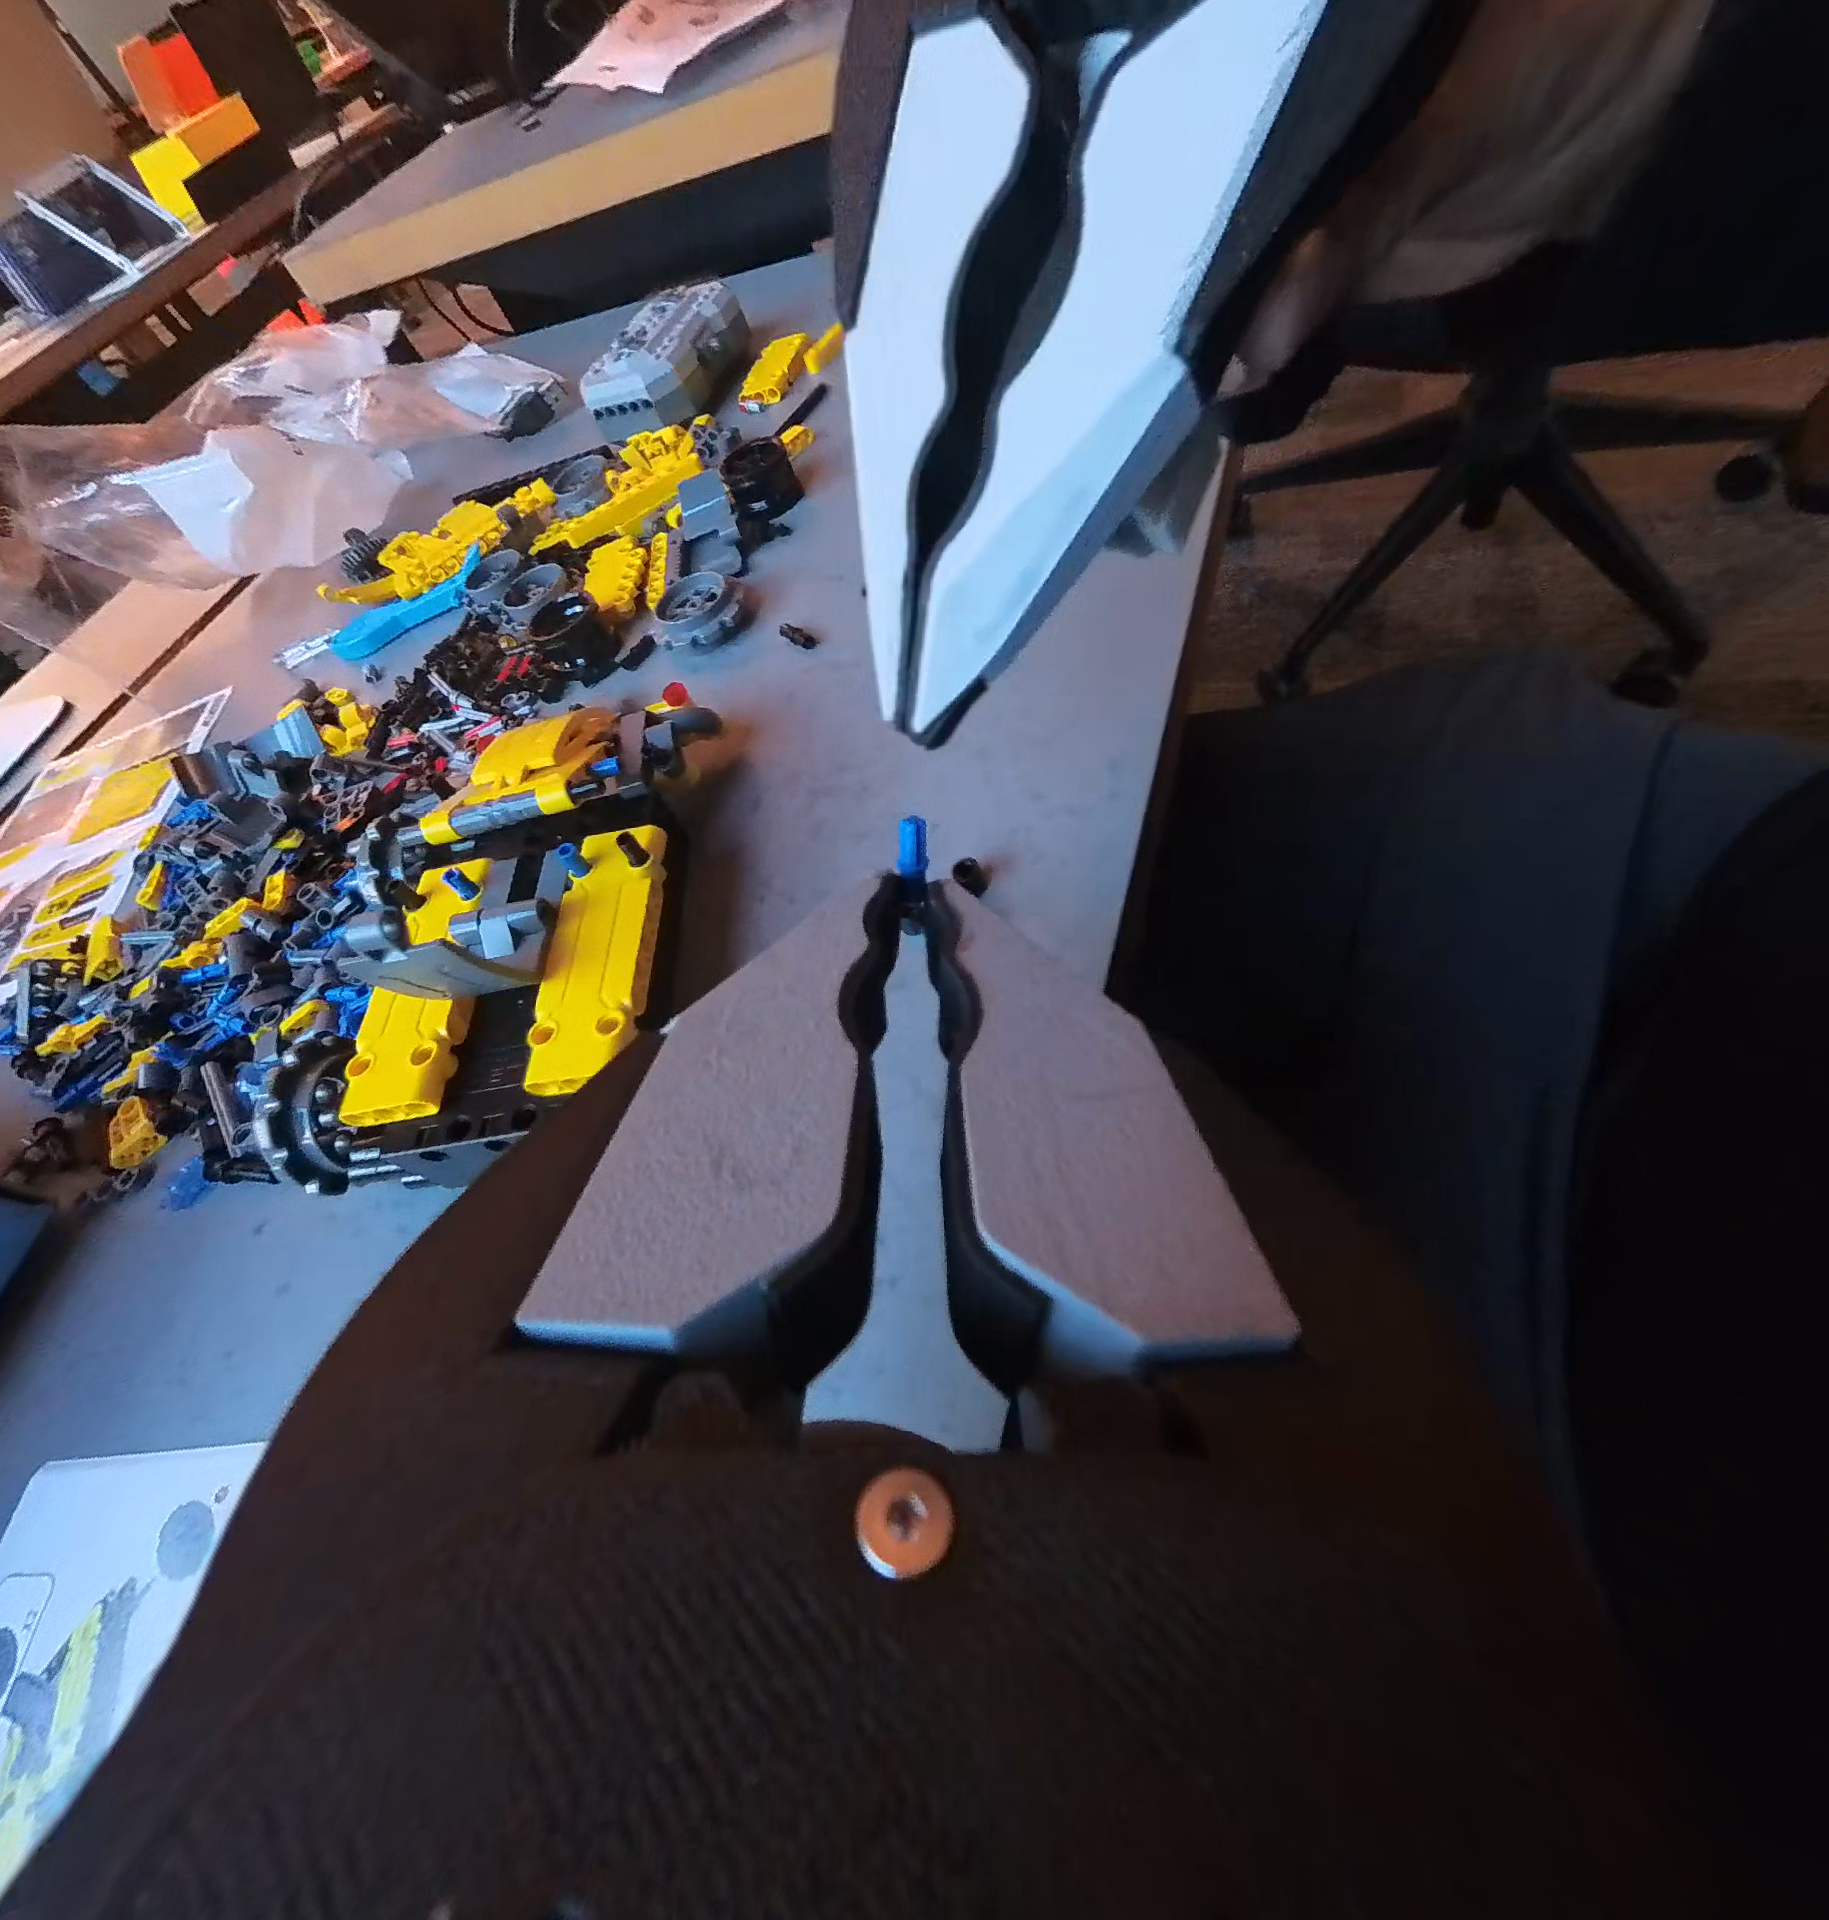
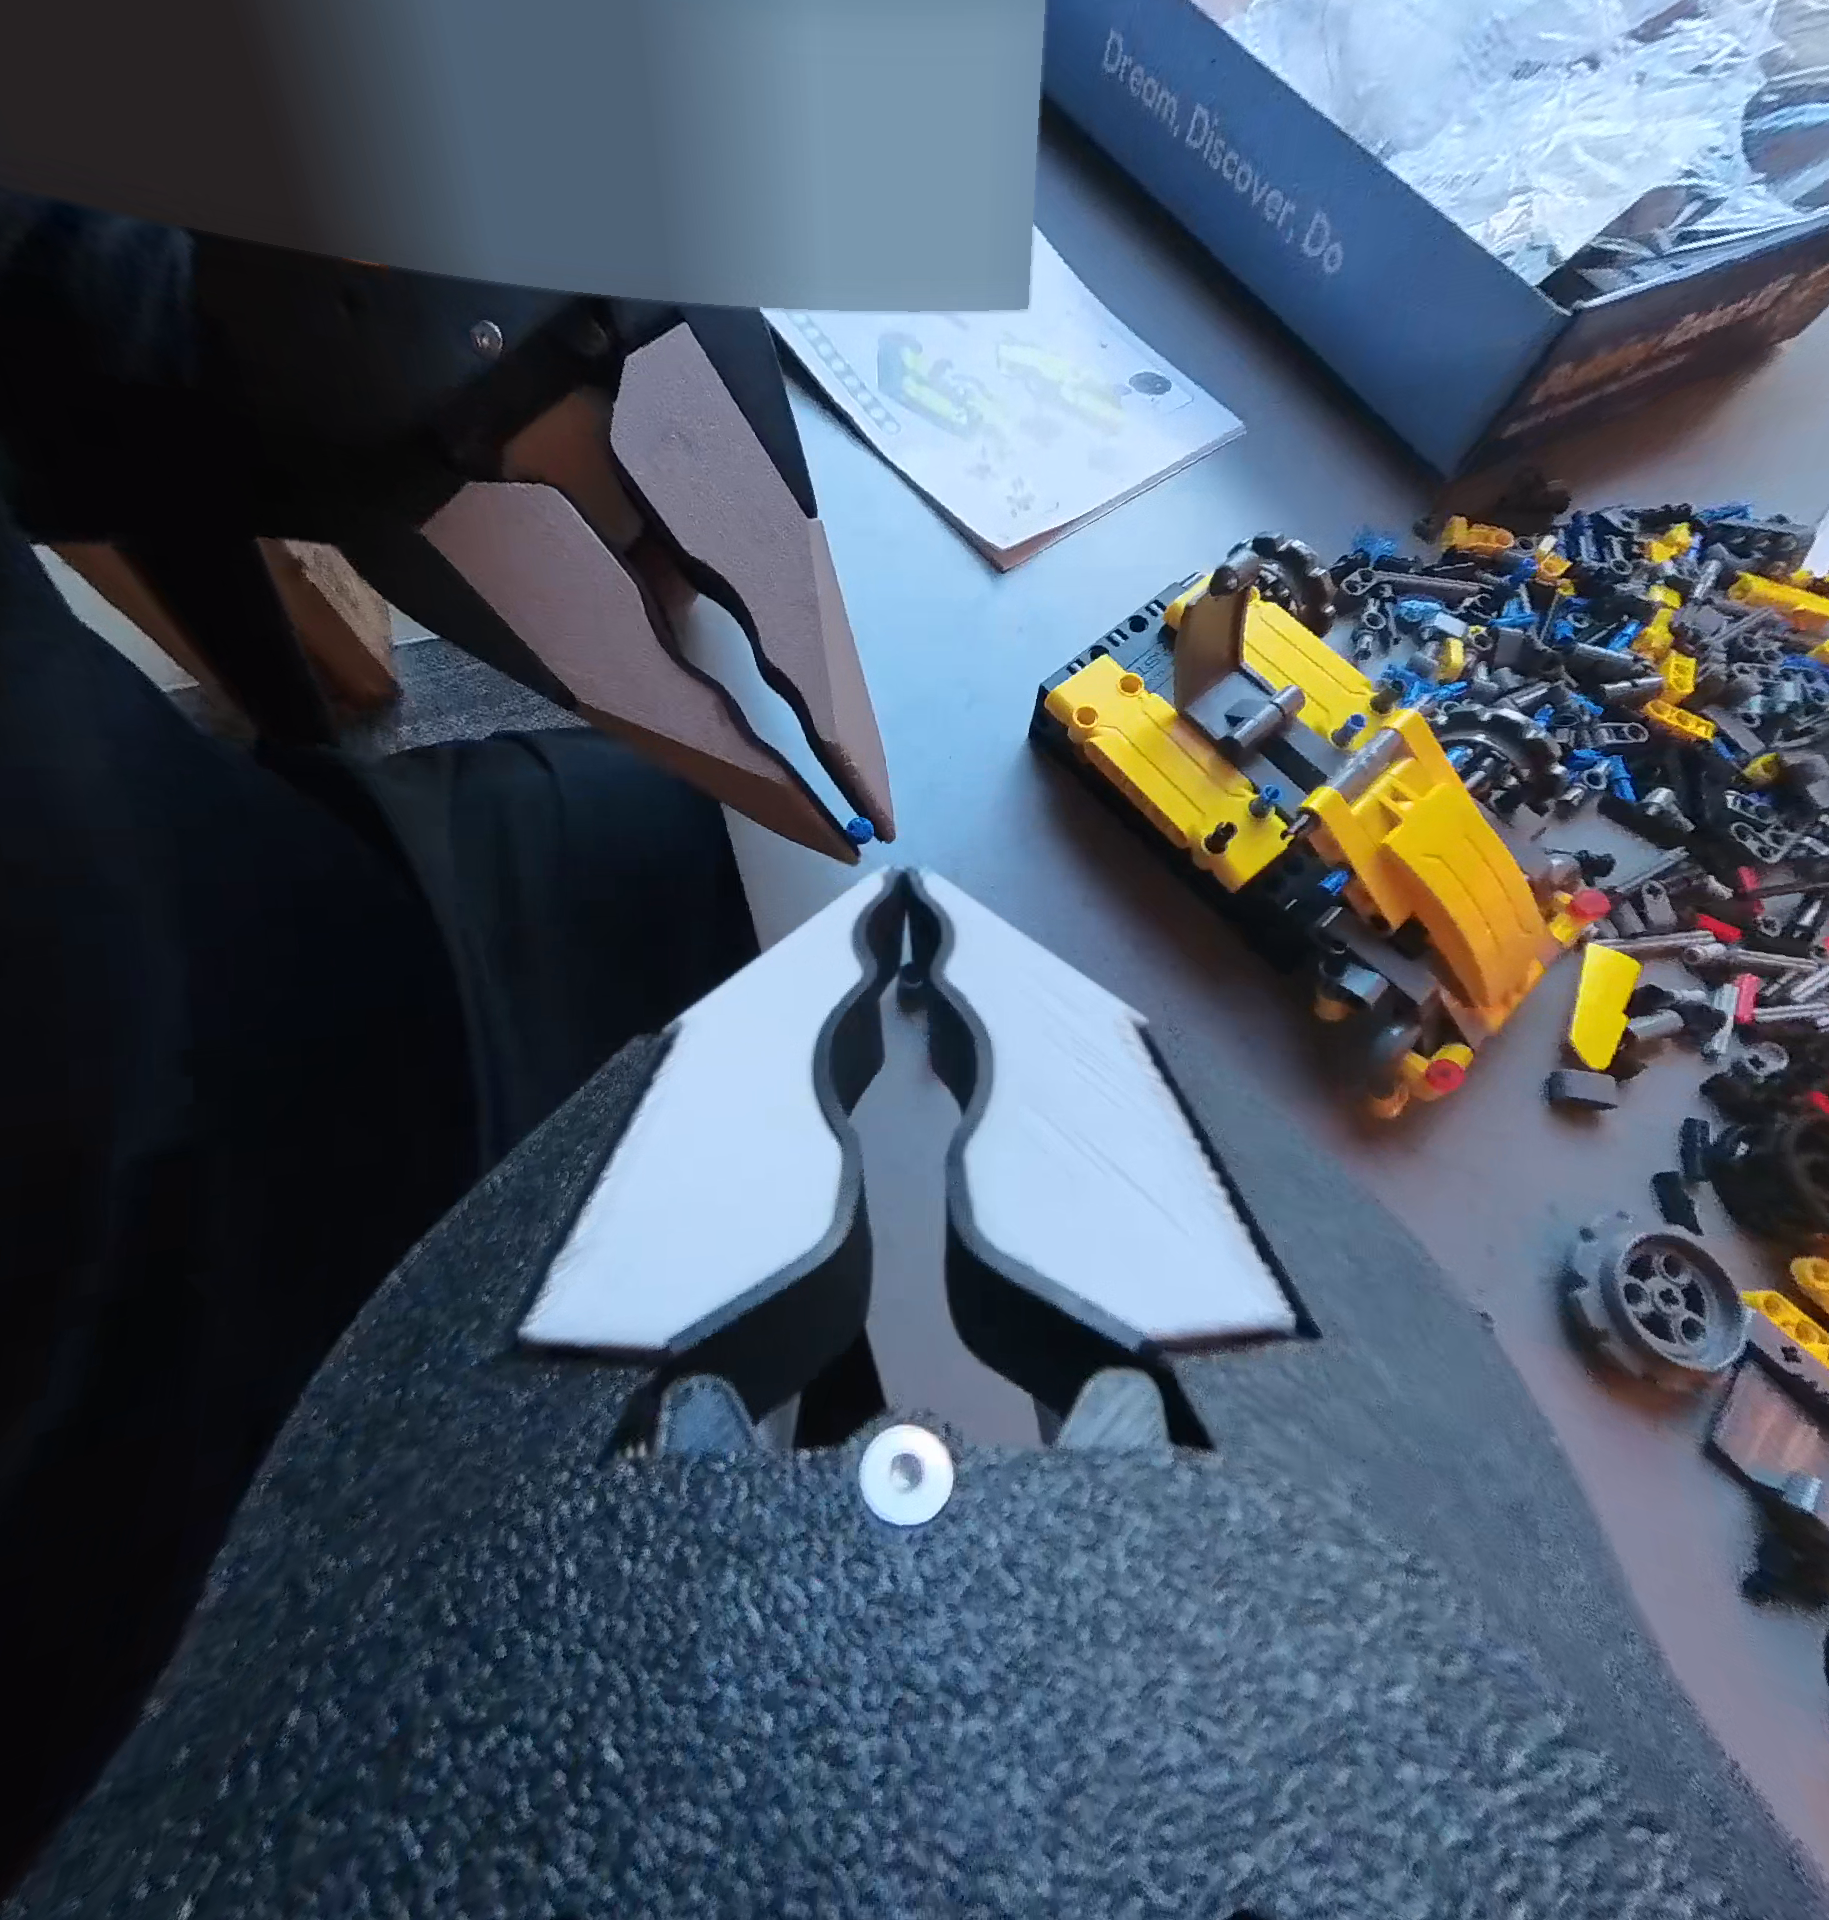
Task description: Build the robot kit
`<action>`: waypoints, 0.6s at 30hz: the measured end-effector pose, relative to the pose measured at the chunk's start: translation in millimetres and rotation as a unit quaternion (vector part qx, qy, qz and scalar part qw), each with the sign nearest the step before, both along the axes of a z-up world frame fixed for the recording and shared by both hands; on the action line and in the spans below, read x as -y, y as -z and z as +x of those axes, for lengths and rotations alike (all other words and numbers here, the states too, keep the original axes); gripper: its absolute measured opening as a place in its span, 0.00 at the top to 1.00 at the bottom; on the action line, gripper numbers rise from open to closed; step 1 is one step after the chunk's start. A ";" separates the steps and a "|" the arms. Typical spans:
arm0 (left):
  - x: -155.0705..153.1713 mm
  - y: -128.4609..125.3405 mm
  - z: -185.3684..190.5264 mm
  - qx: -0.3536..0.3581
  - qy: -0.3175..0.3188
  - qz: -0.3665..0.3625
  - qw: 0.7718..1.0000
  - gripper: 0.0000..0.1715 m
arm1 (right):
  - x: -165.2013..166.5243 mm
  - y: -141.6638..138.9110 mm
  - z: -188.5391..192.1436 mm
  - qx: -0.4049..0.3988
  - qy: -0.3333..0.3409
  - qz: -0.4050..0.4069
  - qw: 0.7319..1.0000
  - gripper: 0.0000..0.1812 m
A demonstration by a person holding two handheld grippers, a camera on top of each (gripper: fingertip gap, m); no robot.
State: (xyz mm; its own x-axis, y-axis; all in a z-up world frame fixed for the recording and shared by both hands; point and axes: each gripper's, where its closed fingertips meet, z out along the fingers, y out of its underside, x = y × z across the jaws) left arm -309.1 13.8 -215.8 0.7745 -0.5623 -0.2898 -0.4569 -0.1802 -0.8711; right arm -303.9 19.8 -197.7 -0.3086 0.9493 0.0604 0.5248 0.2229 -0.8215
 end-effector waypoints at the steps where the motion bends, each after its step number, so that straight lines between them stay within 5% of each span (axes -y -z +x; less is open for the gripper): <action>1: -0.2 -0.4 -0.4 0.004 0.000 -0.001 1.000 1.00 | -0.3 0.1 -1.4 0.000 -0.001 -0.002 1.000 1.00; 18: -1.5 3.2 1.0 -0.001 0.001 -0.013 1.000 1.00 | 13.6 1.2 -1.3 -0.008 -0.033 -0.024 0.999 0.96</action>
State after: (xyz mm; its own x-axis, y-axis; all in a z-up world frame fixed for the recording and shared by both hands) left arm -308.1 15.3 -219.0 0.7734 -0.5709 -0.2756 -0.4582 -0.2030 -0.8654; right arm -305.2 6.2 -198.9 -0.3707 0.9285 0.0204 0.4969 0.2169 -0.8403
